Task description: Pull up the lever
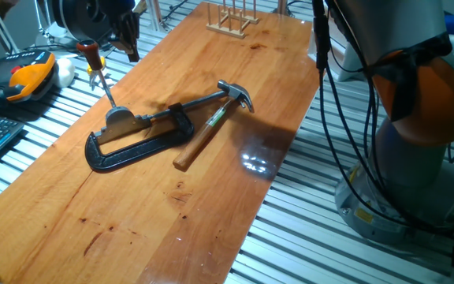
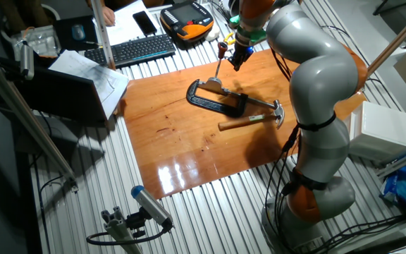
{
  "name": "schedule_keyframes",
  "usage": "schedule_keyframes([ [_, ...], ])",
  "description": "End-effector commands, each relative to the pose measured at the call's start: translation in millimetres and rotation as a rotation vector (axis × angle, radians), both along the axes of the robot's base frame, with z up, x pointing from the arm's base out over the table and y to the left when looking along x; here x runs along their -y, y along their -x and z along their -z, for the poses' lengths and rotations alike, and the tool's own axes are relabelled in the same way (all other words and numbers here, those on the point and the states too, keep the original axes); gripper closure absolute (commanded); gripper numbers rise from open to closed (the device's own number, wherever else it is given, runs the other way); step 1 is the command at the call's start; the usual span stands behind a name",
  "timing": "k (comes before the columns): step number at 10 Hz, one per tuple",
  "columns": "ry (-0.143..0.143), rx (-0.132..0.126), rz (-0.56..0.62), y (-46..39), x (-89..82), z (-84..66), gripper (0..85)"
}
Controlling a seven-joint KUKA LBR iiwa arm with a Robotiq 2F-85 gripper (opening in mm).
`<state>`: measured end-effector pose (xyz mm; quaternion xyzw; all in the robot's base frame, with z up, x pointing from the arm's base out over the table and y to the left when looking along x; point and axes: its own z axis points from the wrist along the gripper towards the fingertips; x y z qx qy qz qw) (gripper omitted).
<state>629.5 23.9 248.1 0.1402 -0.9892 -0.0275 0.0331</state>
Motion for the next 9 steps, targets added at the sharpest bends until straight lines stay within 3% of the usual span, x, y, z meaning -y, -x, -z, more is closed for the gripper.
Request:
schedule_keyframes([
  [1,0.002,0.003,0.0,0.1,-0.4,-0.2,85.0],
  [3,0.001,-0.005,-0.003,-0.1,-3.1,-1.0,85.0],
  [9,-0.001,0.004,0.002,-0.4,-3.4,-1.1,85.0],
])
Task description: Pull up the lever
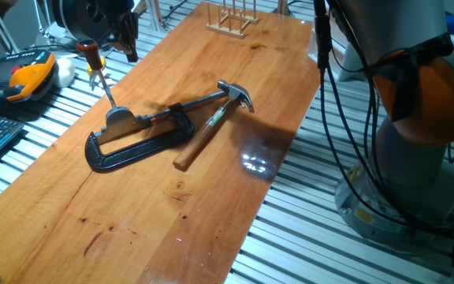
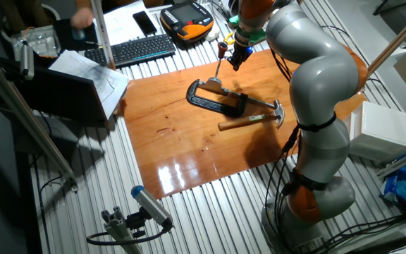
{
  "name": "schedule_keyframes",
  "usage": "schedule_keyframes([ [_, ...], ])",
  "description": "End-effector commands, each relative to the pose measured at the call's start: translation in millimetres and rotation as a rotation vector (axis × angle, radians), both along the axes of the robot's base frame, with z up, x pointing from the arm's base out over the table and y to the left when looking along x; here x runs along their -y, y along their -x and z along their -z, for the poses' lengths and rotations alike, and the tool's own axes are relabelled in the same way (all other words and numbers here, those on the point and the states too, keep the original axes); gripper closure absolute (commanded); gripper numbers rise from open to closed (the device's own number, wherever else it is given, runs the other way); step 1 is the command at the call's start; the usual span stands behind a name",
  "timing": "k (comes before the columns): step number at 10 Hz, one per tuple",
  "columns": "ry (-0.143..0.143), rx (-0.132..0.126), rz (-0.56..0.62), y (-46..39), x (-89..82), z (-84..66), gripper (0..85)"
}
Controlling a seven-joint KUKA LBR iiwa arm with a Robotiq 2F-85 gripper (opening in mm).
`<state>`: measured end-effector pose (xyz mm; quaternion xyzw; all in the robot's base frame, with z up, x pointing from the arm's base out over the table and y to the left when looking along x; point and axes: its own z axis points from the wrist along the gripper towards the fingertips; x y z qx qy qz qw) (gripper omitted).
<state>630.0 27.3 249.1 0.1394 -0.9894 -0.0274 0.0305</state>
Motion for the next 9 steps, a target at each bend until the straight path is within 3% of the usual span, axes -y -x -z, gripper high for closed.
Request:
schedule_keyframes([
  [1,0.0,0.005,0.0,-0.1,0.0,0.0,85.0],
  [9,0.001,0.006,-0.003,-0.3,-1.5,1.2,85.0],
])
